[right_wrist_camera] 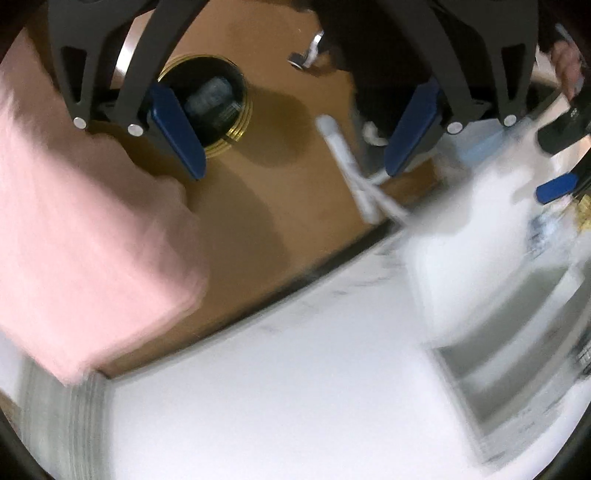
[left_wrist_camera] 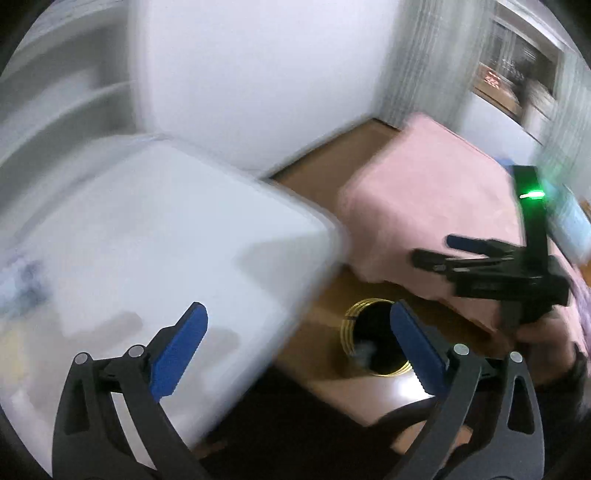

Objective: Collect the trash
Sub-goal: 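Grasp the white tape roll with the left gripper while the right grasps the bottle cap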

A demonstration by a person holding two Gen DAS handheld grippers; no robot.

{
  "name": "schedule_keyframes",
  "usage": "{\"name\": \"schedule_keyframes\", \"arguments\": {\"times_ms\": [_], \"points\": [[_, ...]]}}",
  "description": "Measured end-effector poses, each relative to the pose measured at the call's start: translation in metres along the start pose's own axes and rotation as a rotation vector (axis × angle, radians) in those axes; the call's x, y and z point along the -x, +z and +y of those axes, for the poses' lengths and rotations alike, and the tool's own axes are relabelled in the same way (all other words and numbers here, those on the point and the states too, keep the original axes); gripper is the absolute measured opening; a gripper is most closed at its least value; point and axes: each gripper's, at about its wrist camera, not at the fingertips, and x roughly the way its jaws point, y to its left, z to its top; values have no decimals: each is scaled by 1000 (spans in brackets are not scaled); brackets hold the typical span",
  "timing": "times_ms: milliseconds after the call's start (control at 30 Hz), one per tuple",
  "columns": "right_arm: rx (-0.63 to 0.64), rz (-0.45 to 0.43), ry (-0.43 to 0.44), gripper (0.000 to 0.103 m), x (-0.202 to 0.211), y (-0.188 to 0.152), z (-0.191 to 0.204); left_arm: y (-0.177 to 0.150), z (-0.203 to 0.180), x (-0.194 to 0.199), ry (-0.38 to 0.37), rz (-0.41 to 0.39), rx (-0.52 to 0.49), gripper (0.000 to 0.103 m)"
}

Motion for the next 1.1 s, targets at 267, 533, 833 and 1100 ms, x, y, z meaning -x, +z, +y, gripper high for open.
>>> {"name": "schedule_keyframes", "arguments": {"times_ms": [267, 533, 833, 1100], "points": [[430, 71, 357, 94, -41, 25, 242, -101, 206, 114, 405, -32, 380, 96], [672, 175, 401, 67, -91, -1, 366, -181, 262, 162, 501, -23, 563, 96], [682, 218, 385, 45, -108, -7, 371, -190, 255, 147, 424, 4, 536, 96], [751, 188, 375, 30, -114, -9, 385, -178, 247, 129, 395, 20, 517, 96]]}}
